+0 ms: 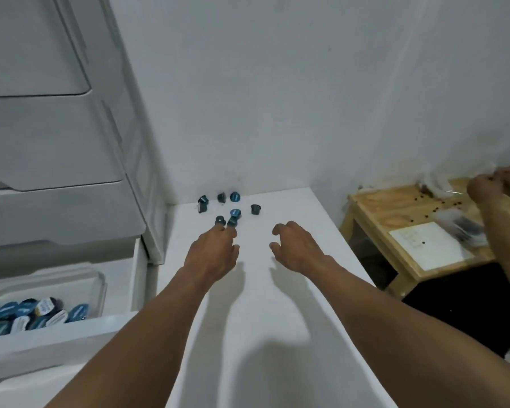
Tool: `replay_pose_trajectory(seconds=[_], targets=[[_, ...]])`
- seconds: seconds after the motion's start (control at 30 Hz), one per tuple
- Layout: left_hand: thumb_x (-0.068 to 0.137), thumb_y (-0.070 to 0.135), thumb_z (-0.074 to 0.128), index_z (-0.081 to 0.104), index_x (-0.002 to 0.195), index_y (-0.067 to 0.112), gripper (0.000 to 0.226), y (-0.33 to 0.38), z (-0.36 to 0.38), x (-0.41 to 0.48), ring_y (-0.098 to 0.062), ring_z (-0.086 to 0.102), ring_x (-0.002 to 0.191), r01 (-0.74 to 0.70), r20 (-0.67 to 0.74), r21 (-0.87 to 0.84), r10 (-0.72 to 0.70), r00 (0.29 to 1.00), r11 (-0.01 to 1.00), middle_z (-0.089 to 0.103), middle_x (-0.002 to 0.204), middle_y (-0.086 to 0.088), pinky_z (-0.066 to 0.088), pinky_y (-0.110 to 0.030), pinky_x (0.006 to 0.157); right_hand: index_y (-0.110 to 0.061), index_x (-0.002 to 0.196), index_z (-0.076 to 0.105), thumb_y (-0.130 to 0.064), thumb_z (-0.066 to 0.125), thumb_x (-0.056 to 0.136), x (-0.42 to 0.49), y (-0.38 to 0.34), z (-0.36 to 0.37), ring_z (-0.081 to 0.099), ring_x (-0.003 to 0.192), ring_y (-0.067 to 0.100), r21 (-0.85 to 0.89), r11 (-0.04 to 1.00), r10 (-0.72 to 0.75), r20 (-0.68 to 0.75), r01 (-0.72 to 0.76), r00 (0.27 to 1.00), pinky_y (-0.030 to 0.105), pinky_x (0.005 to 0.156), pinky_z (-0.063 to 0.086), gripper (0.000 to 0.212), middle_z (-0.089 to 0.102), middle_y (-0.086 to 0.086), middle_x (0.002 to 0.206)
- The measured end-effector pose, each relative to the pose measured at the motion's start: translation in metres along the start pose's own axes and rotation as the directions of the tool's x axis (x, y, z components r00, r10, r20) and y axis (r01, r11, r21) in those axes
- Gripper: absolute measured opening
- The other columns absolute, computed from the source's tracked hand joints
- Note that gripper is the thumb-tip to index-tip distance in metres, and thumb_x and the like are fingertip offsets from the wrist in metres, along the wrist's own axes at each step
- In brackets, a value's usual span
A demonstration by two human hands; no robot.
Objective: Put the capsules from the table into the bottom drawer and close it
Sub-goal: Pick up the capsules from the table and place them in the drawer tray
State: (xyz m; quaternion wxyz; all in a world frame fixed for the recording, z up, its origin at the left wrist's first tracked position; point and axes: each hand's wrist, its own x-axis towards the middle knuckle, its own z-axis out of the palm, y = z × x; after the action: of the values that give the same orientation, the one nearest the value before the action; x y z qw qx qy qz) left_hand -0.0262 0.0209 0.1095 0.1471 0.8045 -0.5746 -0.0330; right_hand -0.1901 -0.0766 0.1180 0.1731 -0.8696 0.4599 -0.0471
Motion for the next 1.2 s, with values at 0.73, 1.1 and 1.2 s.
replay_pose_trajectory(seconds=[0.73,1.1,1.2], targets=[[0.090,0.015,0.045,0.057,0.103,0.007,0.020,-0.027,0.102,0.209,-0.033,0.055,0.090,0.215,0.122,-0.031,-0.209,0.970,0.976,0.055,0.104,-0.012,0.044,-0.035,0.070,-0.016,0.127,0.051,-0.026,0.052,0.093,0.229,0.059,0.063,0.057,0.108,0.034,0.083,0.996,0.024,0.126,-0.035,0.992,0.036,0.091,0.043,0.036,0.053,0.013,0.122],[0.090,0.025,0.053,0.053,0.123,0.018,0.034,-0.070,0.165,0.282,-0.030,0.058,0.105,0.236,0.293,0.086,-0.250,0.923,0.968,0.052,0.119,-0.011,0.044,-0.039,0.090,-0.019,0.132,0.047,-0.029,0.049,0.095,0.317,0.056,0.122,0.057,0.101,0.036,0.111,0.992,0.045,0.155,-0.063,0.987,0.035,0.078,0.043,0.038,0.051,0.016,0.118],[0.088,0.024,0.054,0.061,0.113,0.018,0.026,-0.075,0.173,0.287,-0.031,0.060,0.097,0.215,0.319,0.081,-0.230,0.919,0.973,0.057,0.110,-0.011,0.045,-0.036,0.084,-0.013,0.118,0.055,-0.028,0.050,0.095,0.322,0.059,0.131,0.056,0.090,0.031,0.109,0.992,0.048,0.171,-0.067,0.984,0.030,0.072,0.039,0.027,0.051,0.014,0.109]])
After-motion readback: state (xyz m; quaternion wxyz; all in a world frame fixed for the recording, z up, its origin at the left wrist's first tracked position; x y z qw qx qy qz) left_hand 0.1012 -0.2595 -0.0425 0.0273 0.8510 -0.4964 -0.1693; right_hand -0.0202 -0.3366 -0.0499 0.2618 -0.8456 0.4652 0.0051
